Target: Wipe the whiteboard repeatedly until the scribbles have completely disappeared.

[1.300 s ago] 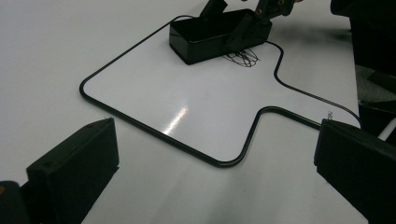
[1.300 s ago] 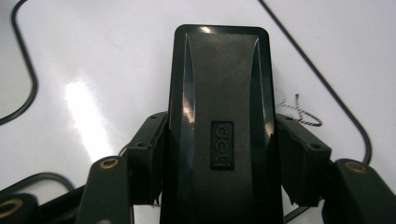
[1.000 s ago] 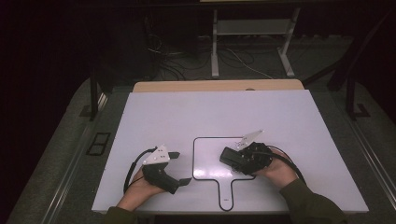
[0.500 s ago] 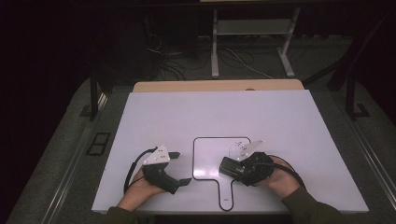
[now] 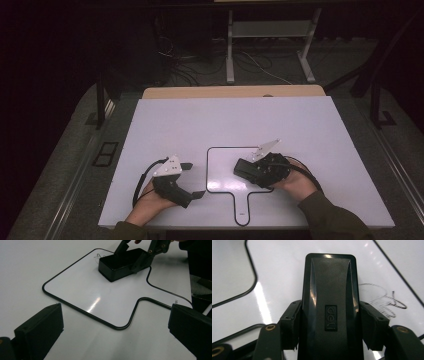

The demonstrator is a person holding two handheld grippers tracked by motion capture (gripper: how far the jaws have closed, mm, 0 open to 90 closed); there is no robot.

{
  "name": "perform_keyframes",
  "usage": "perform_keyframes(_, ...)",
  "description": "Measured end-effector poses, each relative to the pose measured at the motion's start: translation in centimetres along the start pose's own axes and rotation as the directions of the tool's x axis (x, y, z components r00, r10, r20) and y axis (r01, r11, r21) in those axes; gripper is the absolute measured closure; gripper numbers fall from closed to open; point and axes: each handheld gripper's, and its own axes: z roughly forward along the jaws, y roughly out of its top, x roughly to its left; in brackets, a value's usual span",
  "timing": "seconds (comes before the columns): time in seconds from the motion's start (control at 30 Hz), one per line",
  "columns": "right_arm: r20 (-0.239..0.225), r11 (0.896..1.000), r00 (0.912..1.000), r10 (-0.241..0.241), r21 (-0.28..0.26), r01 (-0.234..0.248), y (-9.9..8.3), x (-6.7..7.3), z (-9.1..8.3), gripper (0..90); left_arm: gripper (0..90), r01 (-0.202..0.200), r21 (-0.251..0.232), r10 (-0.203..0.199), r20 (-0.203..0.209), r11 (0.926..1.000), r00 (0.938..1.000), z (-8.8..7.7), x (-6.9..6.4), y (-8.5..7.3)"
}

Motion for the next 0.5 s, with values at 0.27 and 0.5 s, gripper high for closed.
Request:
perform_keyframes(0.27,0.007,1.0,0.9997,0.024,-0.003,-0.024,0.7,-1.9,0.5,39.1,0.0,0.0,0.003,0.0,0.0,1.0,1.0,0.0,0.0,0.0)
perform_keyframes(0.5,0.021,0.998,0.9983,0.054,-0.01,-0.054,1.2,-3.7,1.0,39.1,0.0,-0.001,0.003,0.001,0.002,1.0,1.0,0.0,0.0,0.0)
